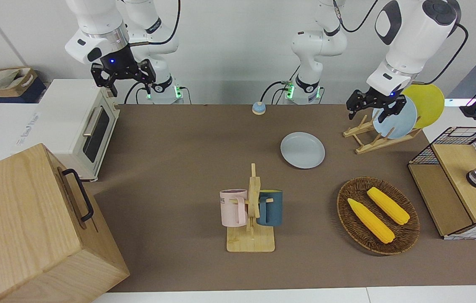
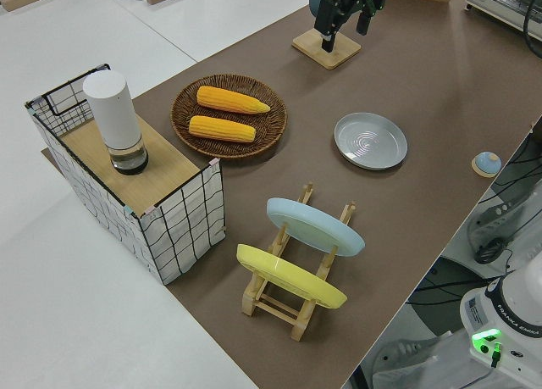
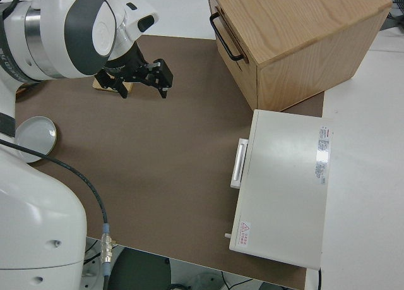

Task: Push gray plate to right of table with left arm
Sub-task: 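Move the left gripper down beside the gray plate's edge nearest the robot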

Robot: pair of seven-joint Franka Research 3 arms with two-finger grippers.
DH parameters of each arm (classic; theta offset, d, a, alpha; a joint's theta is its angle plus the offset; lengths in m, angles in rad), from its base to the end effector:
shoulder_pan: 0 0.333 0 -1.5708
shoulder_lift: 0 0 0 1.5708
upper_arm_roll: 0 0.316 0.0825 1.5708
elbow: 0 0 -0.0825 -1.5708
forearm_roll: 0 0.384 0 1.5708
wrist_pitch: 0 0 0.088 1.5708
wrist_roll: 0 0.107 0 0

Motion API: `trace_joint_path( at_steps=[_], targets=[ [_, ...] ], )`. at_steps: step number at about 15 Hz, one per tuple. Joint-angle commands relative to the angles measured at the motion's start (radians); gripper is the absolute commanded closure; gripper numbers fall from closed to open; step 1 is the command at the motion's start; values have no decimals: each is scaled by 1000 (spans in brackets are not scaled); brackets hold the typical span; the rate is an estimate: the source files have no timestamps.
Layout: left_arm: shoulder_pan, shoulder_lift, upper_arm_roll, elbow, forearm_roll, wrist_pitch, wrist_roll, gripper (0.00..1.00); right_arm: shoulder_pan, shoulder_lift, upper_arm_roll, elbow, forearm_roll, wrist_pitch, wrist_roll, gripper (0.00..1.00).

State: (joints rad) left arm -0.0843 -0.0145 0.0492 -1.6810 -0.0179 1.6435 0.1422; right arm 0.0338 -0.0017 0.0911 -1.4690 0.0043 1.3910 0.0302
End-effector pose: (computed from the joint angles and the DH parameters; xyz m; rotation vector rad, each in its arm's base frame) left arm 0.5532 -0.0210 0.5866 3.1096 -0.2741 -0.0343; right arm 0.5307 0.0672 0.6575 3.1339 0.1494 -0.1199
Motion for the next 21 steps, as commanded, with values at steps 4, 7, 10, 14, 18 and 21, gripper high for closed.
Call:
trace_joint_path(
  at_steps=[4,7,10,14,18,21],
  targets=[
    [-8,1,-5,15,10,-10,-27,9,-11,-8,6,1,8,-12,-3,17],
    [-9,-1,-5,8,10,-22,-41,9,-11,-8,6,-1,8,-12,-1,17],
    [-11,-5,-8,-6,7,-22,-59,9,-11,-8,6,-1,8,-12,-3,17],
    [-9,-31,-19,-74,-11,-10,-124,9,-11,-8,6,1,8,-12,-3,17],
    [-11,-70,-19,-173,-13,42,-125,9,-11,-8,6,-1,8,-12,-3,17],
    [-11,-163,-22,-362,-25,200,-125,9,-11,-8,4,-1,8,-12,-3,17]
  ],
)
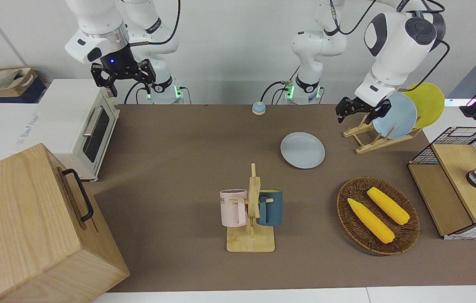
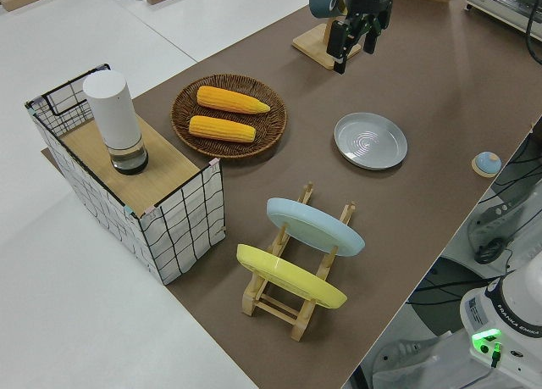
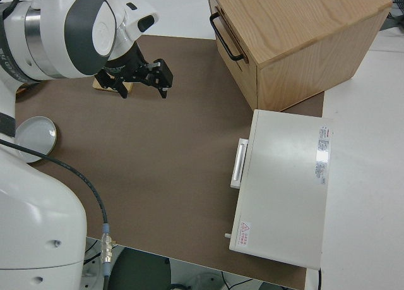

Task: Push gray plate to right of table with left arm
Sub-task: 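Move the left gripper down beside the gray plate's edge nearest the robot, then lower the left gripper against the gray plate's rim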

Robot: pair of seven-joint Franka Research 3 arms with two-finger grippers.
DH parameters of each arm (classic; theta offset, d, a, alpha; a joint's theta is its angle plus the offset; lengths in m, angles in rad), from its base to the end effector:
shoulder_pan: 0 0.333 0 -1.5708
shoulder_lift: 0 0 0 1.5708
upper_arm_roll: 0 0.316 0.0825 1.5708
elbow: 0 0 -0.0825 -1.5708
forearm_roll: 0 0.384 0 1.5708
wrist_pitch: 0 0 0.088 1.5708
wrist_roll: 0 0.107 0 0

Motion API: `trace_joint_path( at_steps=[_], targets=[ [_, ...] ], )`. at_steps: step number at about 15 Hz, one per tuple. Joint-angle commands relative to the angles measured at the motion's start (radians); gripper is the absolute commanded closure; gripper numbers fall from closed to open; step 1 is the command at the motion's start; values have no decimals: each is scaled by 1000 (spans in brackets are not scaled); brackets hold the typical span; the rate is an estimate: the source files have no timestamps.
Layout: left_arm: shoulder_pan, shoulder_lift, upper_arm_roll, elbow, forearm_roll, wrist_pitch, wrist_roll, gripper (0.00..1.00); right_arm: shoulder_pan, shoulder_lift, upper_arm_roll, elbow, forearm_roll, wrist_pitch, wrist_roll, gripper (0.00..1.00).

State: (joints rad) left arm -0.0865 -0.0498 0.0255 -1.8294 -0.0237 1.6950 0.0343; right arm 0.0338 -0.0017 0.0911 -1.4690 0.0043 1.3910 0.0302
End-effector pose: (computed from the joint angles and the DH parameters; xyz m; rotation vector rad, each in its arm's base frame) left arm 0.5370 -0.0348 0.5398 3.1120 -0.1424 -0.1324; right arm 0.5307 0.0672 0.6575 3.1339 0.1494 -0.1199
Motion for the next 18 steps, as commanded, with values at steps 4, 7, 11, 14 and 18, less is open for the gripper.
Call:
trace_joint_path(
  at_steps=[4,7,11,14,18],
  targets=[
    [-9,-160,-1,-342,-22,251,-16,9,-11,-8,6,-1,8,-12,-3,17],
    [-10,-180,-19,-456,-22,352,-19,9,-11,-8,6,1,8,-12,-1,17],
    [-9,-177,-30,-582,-22,481,-31,9,-11,-8,4,-1,8,-12,-3,17],
    [-10,-159,-41,-669,-27,607,-63,9,-11,-8,6,-1,8,-12,-1,17],
    [-10,-88,-44,-717,-36,713,-77,9,-11,-8,4,-1,8,-12,-3,17]
  ],
)
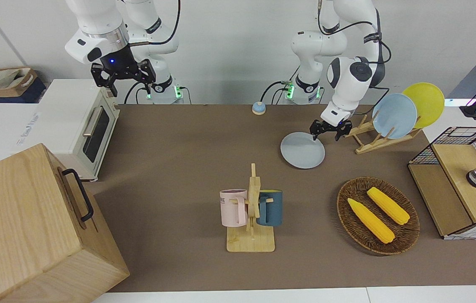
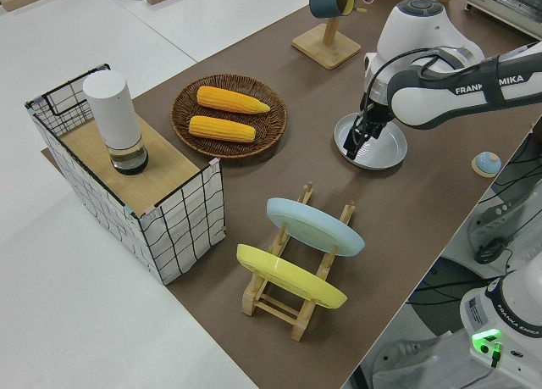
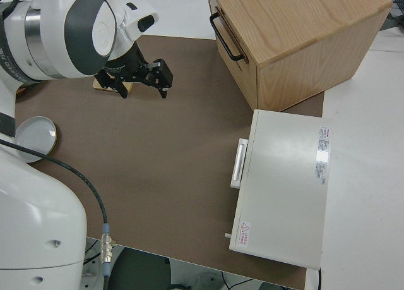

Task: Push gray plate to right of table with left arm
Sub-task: 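Lower the left gripper against the gray plate's rim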

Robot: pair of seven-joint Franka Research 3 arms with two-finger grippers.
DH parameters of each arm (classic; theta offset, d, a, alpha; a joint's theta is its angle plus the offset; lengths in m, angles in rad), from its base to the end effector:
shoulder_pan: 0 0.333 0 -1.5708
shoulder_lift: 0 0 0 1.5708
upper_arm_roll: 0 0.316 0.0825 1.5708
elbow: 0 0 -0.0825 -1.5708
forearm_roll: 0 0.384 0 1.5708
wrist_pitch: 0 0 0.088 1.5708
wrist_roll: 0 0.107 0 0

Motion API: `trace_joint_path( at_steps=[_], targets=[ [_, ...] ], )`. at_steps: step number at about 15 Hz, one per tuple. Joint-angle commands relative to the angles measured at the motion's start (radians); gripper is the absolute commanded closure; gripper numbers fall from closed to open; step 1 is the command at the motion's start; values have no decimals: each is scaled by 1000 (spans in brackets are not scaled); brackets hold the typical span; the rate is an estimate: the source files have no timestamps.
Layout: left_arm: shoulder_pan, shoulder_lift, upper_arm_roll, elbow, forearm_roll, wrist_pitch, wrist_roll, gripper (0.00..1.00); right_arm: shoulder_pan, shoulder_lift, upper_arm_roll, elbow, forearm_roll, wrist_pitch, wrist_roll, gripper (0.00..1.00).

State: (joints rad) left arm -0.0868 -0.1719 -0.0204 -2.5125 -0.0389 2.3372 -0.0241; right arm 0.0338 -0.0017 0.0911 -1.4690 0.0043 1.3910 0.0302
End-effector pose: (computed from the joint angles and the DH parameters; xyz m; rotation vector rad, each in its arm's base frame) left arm 0.4454 -0.0485 0.3431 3.1162 -0.0869 -0.0078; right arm 0.5307 0.0672 0.6575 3.1339 0.1494 -0.1199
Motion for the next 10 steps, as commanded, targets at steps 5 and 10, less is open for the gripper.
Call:
trace_joint_path(
  at_steps=[5,10],
  targets=[
    [-22,89,2,-32,-26,117,-20,17,-11,-8,4,-1,8,-12,-1,17],
    [-19,98,4,-31,-26,123,-17,753,-11,-8,4,-1,8,-12,-3,17]
  ],
)
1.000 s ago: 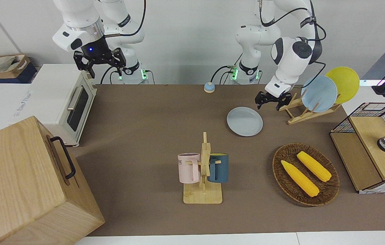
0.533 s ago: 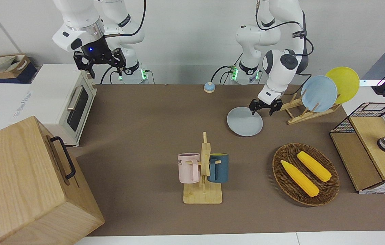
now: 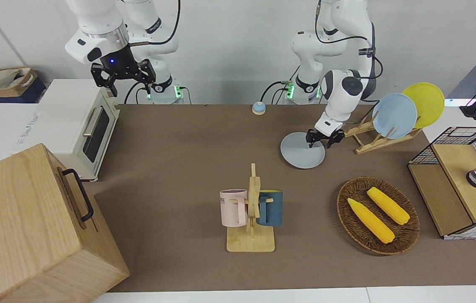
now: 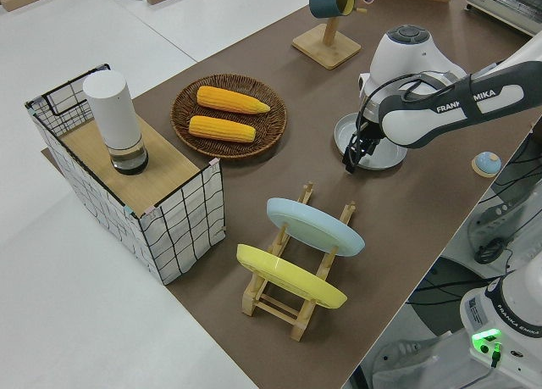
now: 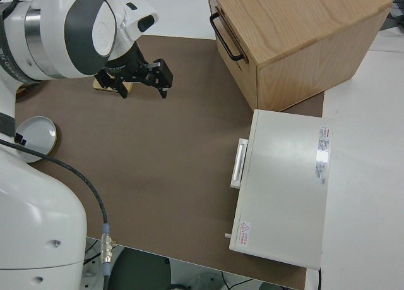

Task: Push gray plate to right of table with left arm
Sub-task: 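Lower the left gripper against the gray plate's rim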

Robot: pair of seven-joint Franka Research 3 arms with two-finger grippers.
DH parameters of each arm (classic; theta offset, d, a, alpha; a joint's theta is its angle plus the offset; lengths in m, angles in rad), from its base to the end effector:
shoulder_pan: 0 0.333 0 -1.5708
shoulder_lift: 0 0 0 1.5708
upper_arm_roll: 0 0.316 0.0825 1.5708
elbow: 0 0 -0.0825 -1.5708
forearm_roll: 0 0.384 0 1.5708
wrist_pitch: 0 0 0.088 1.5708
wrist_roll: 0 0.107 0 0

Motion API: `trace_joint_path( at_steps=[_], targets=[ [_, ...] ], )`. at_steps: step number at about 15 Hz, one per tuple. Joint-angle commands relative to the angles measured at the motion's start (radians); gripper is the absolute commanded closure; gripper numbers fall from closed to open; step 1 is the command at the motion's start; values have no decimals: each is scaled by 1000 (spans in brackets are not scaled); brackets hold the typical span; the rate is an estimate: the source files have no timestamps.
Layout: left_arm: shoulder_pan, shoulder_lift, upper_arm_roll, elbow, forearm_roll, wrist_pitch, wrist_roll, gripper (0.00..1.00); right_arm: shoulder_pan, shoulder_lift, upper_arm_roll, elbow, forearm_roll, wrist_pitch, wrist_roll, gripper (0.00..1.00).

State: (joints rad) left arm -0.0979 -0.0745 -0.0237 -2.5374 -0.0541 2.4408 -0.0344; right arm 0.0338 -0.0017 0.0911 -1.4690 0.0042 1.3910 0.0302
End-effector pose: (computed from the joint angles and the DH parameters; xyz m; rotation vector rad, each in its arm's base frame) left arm 0.4463 -0.0545 0.2982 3.1097 -0.0706 -0.0382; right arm 0.5307 0.0672 0.6575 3.1338 0.1494 -0.1199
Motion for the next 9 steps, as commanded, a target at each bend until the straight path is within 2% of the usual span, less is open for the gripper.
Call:
trace_joint_path(
  at_steps=[1,2,9],
  targets=[
    [-6,-1,7,-6,-12,20,-7,897,-11,-8,6,1,8,-12,-1,17],
    [-5,1,7,-4,-12,20,-6,999,-11,-8,6,-1,8,-12,-3,17],
    [-13,7,5,-1,-16,20,-10,1000,-11,-8,6,-1,8,-12,-3,17]
  ],
)
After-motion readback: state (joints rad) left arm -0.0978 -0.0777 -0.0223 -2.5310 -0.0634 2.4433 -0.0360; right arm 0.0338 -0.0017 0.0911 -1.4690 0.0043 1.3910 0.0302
